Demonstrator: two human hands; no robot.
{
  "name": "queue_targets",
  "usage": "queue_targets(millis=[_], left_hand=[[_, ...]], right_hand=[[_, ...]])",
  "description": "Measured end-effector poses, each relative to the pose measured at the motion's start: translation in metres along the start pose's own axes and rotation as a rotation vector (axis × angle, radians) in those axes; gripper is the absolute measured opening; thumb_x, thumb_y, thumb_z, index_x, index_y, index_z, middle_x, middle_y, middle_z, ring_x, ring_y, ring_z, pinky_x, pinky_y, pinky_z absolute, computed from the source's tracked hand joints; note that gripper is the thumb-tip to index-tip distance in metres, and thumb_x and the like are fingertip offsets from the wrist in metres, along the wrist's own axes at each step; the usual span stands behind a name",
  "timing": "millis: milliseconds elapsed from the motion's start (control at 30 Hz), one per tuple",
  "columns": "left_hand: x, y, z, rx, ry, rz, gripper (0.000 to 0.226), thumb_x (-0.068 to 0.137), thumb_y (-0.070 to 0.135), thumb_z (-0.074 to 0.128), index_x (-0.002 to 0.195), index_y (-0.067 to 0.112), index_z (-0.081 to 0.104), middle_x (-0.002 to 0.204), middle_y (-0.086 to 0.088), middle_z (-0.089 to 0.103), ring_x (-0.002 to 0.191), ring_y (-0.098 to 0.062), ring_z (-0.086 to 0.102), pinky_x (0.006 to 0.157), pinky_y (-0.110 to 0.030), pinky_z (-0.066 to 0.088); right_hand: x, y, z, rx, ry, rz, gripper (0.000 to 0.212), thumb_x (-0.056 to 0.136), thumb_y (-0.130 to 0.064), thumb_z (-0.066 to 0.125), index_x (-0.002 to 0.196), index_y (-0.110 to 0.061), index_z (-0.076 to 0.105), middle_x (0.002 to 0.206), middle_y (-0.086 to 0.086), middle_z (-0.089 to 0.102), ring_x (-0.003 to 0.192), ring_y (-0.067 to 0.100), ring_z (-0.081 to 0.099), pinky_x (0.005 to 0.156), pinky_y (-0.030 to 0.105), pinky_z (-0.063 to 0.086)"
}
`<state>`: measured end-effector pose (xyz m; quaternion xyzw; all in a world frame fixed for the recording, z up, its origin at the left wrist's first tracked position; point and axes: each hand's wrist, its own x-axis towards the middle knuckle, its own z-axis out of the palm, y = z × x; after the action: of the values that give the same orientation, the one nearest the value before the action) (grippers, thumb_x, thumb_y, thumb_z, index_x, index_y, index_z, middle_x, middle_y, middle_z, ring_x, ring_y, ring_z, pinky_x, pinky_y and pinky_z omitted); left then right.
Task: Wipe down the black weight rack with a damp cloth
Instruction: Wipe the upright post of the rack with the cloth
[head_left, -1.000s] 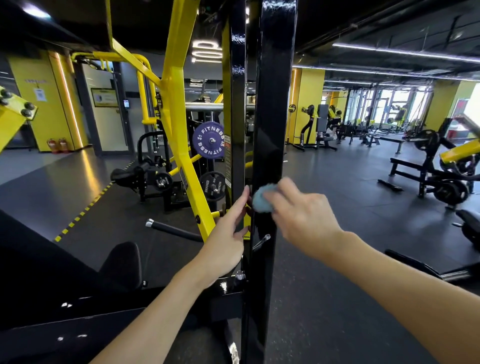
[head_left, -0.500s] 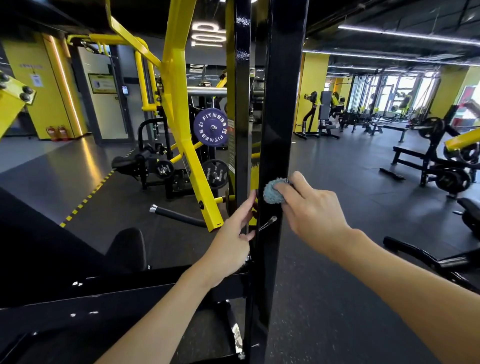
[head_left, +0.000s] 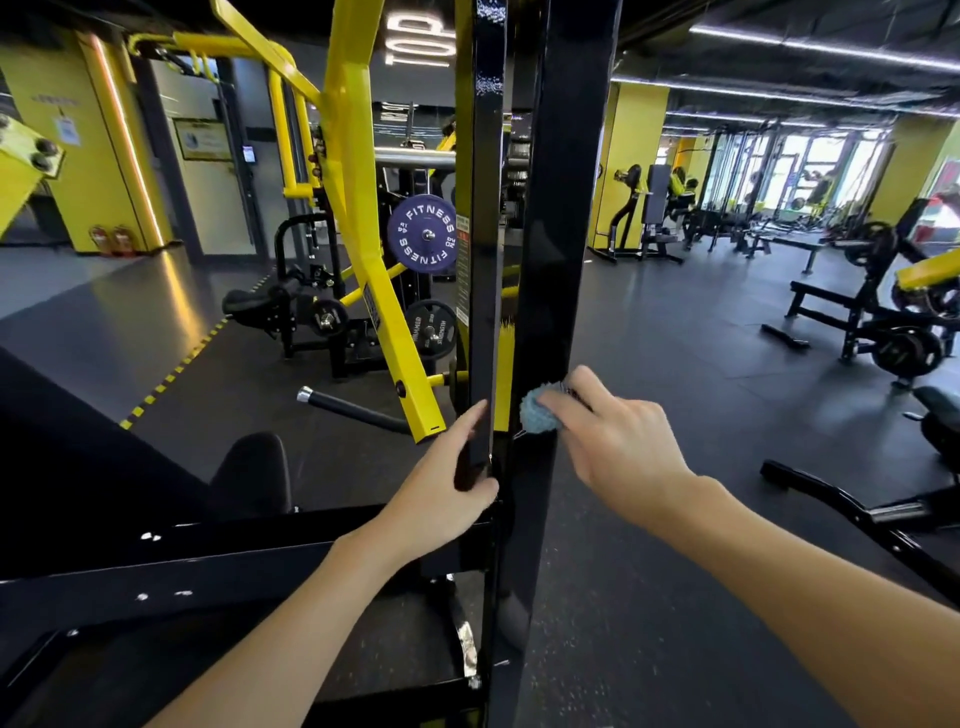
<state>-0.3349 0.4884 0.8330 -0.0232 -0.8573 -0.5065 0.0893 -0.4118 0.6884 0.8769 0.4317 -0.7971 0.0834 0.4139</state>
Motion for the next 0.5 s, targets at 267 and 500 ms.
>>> queue_targets(millis=[267, 500], left_hand=[[0.002, -0.026, 0.018, 0.242, -0.070, -0.236, 0.093, 0.084, 0.048, 0.072, 0.154, 0.048, 0.009, 0.154, 0.009, 0.038, 0.145, -0.019, 0.033, 0.118, -0.039, 0.028], [0.005, -0.023, 0.038, 0.460, -0.047, -0.212, 0.103, 0.082, 0.056, 0.064, 0.143, 0.059, -0.019, 0.138, 0.013, 0.056, 0.133, -0.018, 0.048, 0.119, -0.044, 0.015]], right_hand=[[0.000, 0.001, 0.009, 0.063, 0.044, 0.020, 0.046, 0.069, 0.003, 0.076, 0.112, -0.009, 0.064, 0.099, 0.004, 0.045, 0.043, 0.023, 0.045, 0.031, 0.028, 0.033], [0.000, -0.004, 0.015, 0.044, 0.020, -0.092, 0.040, 0.069, 0.000, 0.077, 0.107, -0.008, 0.068, 0.099, 0.009, 0.054, 0.043, 0.024, 0.047, 0.035, 0.023, 0.024]])
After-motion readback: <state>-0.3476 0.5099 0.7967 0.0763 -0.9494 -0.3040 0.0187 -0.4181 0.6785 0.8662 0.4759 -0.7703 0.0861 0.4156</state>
